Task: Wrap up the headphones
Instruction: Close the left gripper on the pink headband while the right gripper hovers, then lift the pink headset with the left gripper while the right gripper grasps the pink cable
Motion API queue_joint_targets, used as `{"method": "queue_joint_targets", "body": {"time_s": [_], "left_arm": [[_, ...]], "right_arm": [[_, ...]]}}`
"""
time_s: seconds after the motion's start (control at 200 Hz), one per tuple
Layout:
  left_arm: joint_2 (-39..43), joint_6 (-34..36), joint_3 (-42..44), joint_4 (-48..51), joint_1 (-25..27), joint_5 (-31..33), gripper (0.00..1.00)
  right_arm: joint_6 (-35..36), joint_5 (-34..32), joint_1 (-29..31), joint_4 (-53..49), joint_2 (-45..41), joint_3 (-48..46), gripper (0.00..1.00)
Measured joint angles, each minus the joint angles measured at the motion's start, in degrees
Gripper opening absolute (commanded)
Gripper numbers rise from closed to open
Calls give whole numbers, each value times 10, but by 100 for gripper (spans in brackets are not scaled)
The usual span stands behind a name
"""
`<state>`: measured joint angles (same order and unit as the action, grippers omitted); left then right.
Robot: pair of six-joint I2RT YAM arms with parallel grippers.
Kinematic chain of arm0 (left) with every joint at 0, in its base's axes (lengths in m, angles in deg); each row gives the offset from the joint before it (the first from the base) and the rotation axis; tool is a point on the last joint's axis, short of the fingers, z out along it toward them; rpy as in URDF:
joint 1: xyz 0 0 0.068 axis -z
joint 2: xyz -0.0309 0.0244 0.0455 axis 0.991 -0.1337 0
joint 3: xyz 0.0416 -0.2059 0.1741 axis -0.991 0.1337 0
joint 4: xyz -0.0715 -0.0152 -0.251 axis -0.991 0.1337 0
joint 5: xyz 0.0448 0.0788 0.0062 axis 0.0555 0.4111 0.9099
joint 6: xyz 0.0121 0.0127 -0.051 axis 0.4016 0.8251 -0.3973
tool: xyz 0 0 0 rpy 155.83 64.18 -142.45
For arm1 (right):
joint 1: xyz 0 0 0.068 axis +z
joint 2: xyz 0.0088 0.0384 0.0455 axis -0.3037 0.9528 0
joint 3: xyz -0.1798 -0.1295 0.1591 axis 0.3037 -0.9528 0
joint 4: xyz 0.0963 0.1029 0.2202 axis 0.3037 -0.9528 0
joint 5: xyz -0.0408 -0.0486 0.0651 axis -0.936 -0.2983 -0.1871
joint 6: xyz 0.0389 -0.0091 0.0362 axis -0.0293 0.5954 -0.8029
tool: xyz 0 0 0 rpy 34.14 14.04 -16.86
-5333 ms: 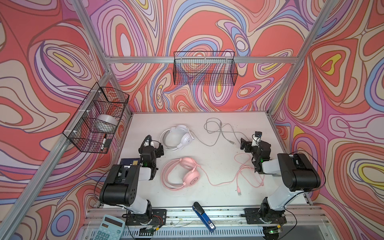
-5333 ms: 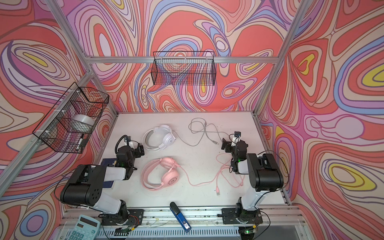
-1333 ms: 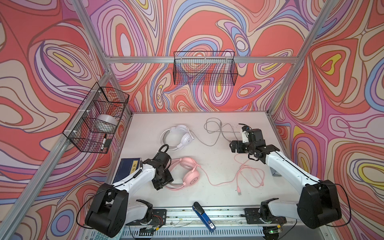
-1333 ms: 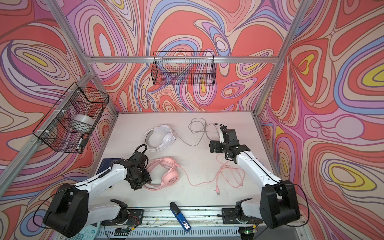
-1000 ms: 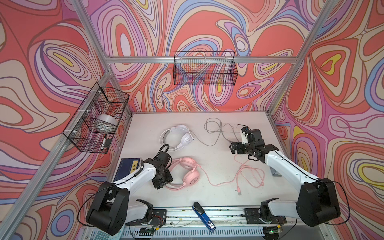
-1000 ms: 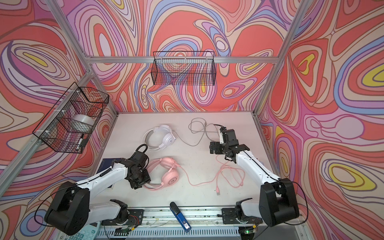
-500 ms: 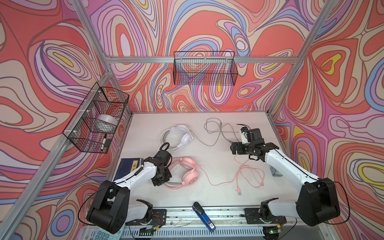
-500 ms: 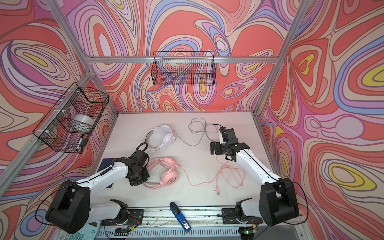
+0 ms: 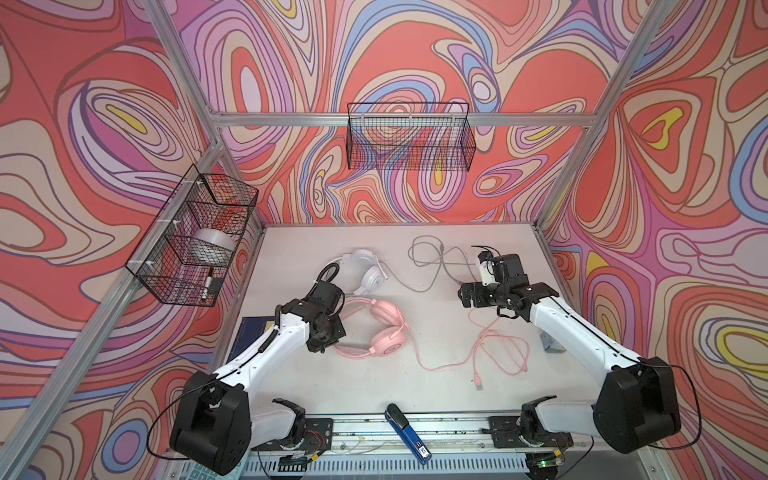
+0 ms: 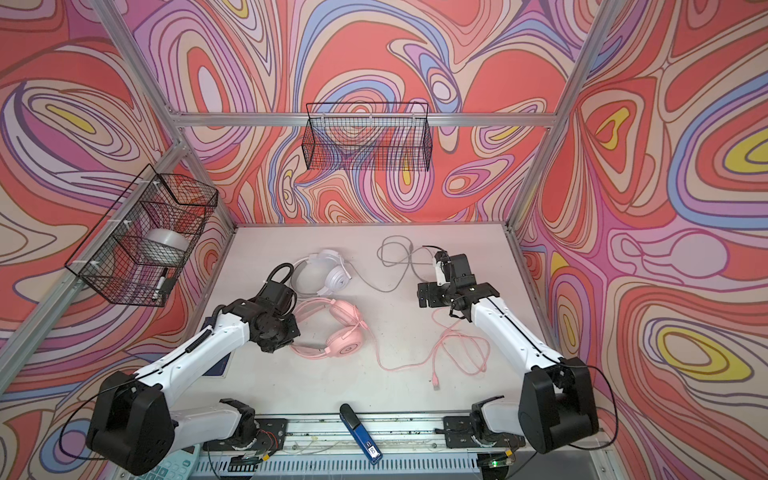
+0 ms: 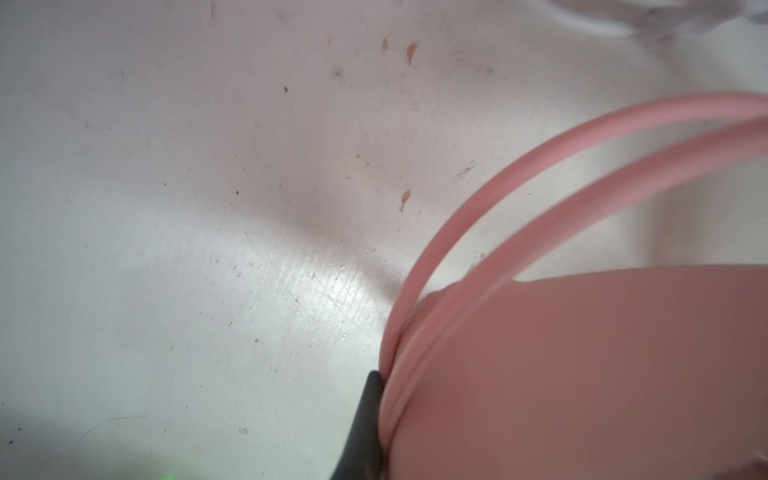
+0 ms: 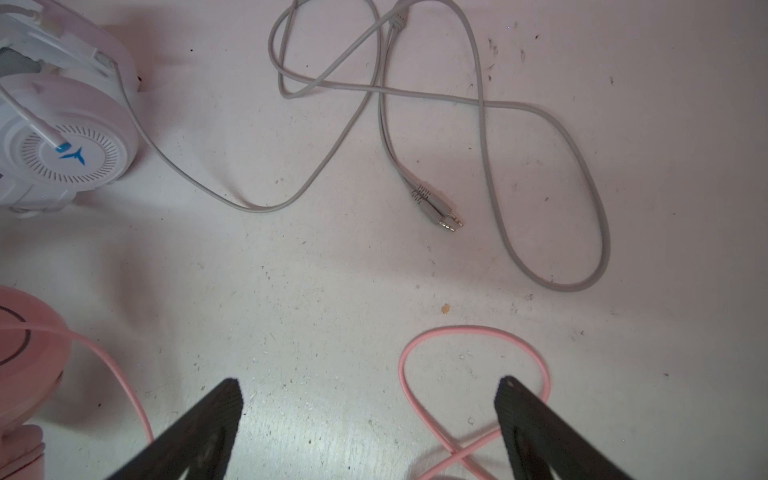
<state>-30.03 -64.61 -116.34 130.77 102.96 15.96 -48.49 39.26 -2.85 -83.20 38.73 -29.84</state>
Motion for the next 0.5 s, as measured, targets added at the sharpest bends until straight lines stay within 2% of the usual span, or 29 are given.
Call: {"method": "queue_joint_targets", "body": {"time_s": [0.316, 0.501], "left_arm": [[10, 42, -100, 47, 0, 5, 0], [10, 41, -139, 68, 0, 16, 0]], "right_arm": [[59, 31, 43, 33, -57, -57, 96], [64, 39, 91, 34, -58, -67, 95]]}}
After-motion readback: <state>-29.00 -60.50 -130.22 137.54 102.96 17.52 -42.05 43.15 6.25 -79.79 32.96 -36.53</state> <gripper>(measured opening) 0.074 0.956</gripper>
